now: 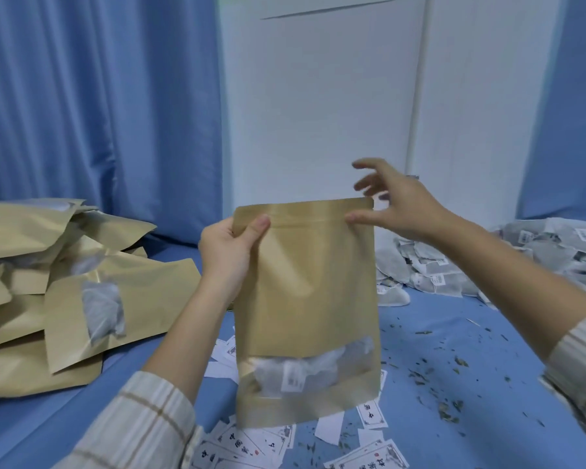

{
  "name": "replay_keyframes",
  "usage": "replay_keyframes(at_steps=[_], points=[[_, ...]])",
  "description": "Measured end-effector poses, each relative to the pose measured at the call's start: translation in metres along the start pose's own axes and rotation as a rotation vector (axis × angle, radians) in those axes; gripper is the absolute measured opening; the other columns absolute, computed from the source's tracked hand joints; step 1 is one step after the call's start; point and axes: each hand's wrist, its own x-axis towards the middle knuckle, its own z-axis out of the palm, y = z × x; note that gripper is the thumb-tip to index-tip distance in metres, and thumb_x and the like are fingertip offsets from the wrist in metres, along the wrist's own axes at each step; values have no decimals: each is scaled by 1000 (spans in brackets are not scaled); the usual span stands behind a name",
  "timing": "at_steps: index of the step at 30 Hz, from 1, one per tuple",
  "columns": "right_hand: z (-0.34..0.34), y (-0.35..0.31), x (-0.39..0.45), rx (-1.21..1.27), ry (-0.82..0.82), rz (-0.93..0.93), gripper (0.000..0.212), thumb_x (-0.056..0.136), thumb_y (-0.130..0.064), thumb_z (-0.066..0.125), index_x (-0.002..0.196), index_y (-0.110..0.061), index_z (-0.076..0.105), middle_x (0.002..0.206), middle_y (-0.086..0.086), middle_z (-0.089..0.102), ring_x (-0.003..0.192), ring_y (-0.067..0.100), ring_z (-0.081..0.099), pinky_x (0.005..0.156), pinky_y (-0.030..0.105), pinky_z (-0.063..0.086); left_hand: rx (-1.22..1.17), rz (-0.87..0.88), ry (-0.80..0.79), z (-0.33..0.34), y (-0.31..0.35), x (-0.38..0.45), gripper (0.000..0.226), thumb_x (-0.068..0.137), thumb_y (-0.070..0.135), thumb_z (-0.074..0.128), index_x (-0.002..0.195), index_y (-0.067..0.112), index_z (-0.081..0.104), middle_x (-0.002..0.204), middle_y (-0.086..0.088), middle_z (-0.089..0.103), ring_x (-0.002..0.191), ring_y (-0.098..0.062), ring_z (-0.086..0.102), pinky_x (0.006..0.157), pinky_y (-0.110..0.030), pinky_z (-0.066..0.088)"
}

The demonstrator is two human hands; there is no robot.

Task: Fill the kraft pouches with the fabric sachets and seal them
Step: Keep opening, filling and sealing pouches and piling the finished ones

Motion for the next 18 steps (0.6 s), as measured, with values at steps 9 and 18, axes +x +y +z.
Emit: replay_keyframes(at_steps=[9, 18], points=[[32, -60, 36, -417, -268, -229, 48, 70, -61, 66, 107, -32, 63, 105, -9, 42, 103, 10, 39, 91, 28, 36, 67, 98, -17, 5, 5, -9, 23, 79, 33, 74, 68, 13, 68, 60, 9, 63, 57, -6, 52, 53, -20, 42], [38, -65, 30, -318, -270, -284, 41, 77, -46, 70, 58, -29, 38, 54, -11, 39, 54, 4, 38, 49, 17, 27, 44, 76, -14, -4, 9, -16, 16, 79, 28, 74, 75, 14, 70, 62, 12, 67, 60, -4, 58, 56, -18, 45]])
